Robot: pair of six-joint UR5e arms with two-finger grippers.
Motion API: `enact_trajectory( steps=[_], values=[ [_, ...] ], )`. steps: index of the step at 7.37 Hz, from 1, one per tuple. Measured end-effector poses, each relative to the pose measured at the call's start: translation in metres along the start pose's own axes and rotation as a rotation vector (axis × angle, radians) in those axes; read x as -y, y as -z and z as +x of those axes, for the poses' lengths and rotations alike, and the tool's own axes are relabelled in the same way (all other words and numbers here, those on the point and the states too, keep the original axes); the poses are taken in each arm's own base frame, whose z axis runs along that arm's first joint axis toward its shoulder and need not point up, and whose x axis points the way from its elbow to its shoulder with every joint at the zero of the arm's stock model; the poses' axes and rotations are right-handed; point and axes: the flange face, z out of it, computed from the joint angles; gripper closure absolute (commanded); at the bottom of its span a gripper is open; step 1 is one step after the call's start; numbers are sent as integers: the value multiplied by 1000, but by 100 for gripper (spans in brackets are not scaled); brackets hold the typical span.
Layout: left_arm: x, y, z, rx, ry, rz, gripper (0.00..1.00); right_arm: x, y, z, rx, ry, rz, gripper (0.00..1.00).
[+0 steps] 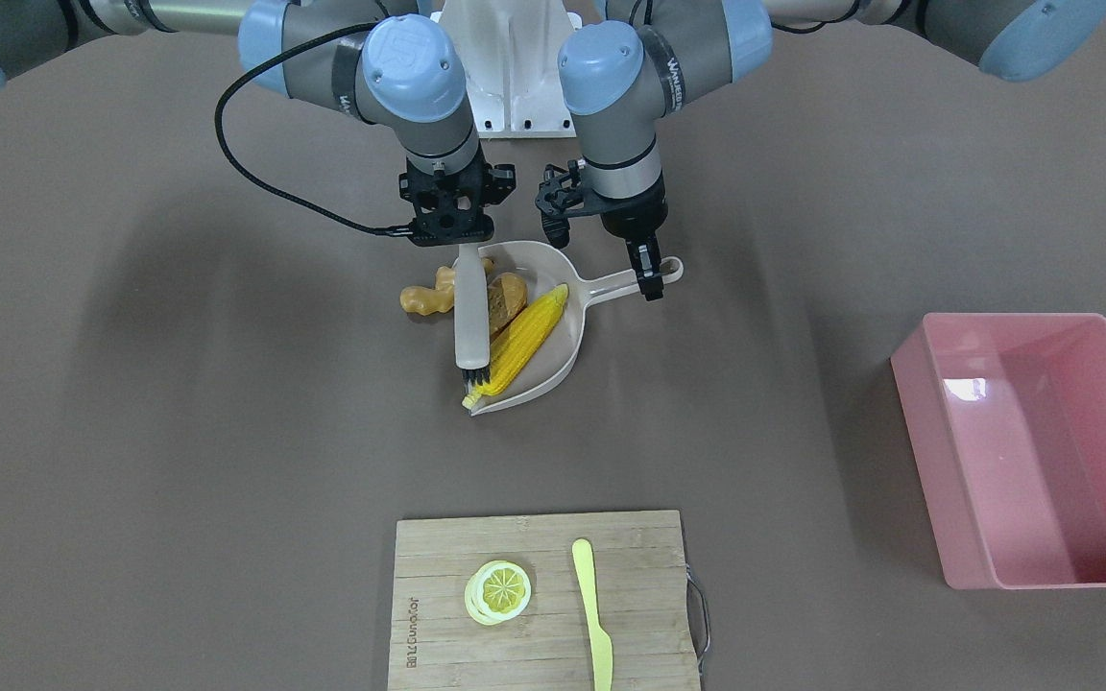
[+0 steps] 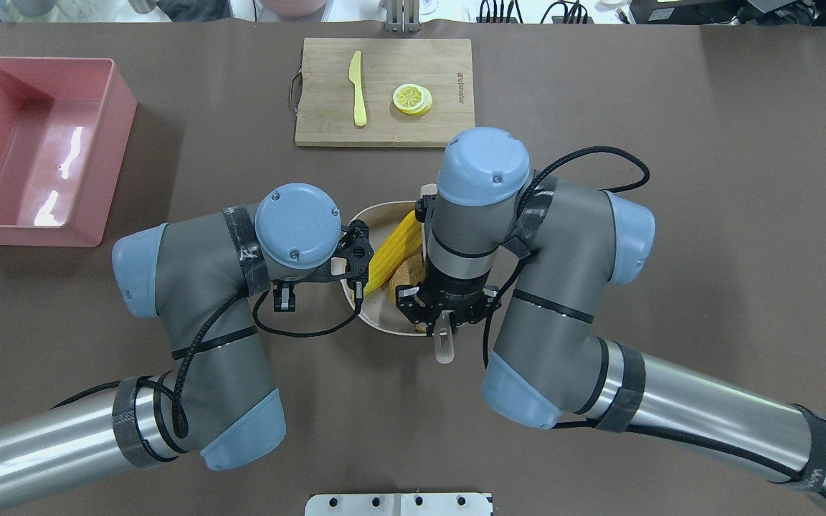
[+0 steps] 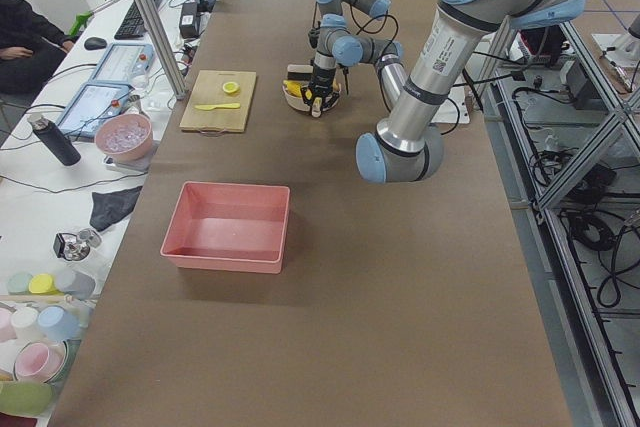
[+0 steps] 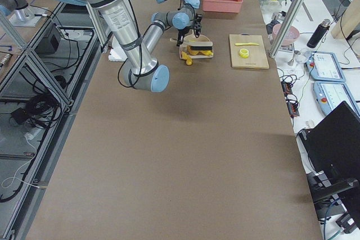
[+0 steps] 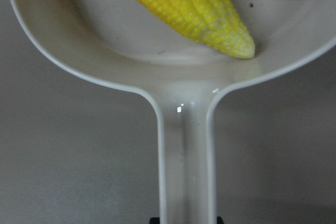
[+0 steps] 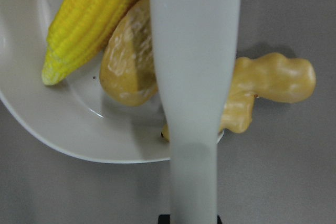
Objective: Sweep and dump trash into bin
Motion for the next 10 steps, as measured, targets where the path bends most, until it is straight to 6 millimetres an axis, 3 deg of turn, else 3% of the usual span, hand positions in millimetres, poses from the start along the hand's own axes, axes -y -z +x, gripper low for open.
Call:
enact_trajectory(
  steps=[2, 4, 8, 10],
  values=[
    [1, -2, 2, -2, -3, -1, 100, 9, 13, 64, 3, -34, -17, 100],
    [0, -3, 3, -3, -3, -3, 100, 7, 16, 97, -32, -73, -38, 100],
    [0, -3, 3, -3, -5, -2, 100, -35, -33, 91, -136, -65, -119, 100],
    [0, -3, 3, -3, -5, -3, 100, -46, -39, 82, -148, -53, -134, 100]
  ],
)
